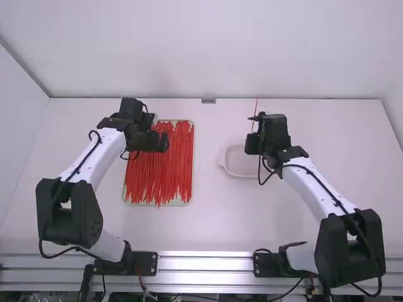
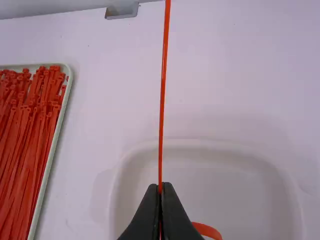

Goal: Fasten the cable tie

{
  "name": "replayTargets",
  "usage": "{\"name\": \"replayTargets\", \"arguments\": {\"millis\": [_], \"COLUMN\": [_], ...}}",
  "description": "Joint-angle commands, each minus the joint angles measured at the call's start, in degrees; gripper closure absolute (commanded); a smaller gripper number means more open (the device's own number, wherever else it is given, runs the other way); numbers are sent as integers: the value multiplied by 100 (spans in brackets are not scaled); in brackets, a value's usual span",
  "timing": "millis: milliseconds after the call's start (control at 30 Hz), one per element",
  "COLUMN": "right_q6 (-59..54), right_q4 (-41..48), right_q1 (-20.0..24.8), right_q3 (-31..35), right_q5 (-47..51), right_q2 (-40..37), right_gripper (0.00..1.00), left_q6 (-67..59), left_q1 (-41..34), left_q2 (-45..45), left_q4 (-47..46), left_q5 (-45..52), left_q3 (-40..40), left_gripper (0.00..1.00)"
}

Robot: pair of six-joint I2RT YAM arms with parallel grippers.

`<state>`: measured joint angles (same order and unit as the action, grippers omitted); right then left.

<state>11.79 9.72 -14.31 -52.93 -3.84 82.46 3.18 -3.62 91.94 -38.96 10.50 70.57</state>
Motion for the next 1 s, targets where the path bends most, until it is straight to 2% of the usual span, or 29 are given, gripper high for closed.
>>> {"name": "replayTargets", "arguments": {"millis": [0, 267, 800, 967], "right_q6": [-31, -26, -7, -9], "right_q4": [31, 227, -66, -48], "right_q1": [-90, -107, -120, -149], "right_q3": [-144, -142, -142, -142], "right_q5": [247, 518, 562, 564], "right_q2": [-155, 24, 949, 970], "right_gripper": [100, 100, 100, 87], "left_q6": [144, 151, 197, 195], "left_q1": [-133, -238, -238, -238], "left_q2": [-417, -909, -903, -901], "left_q4": [-59, -107, 35, 44], "left_q5": [-264, -286, -243, -245], "left_q3": [-103, -232, -315, -348], "left_gripper": [1, 1, 1, 1]}}
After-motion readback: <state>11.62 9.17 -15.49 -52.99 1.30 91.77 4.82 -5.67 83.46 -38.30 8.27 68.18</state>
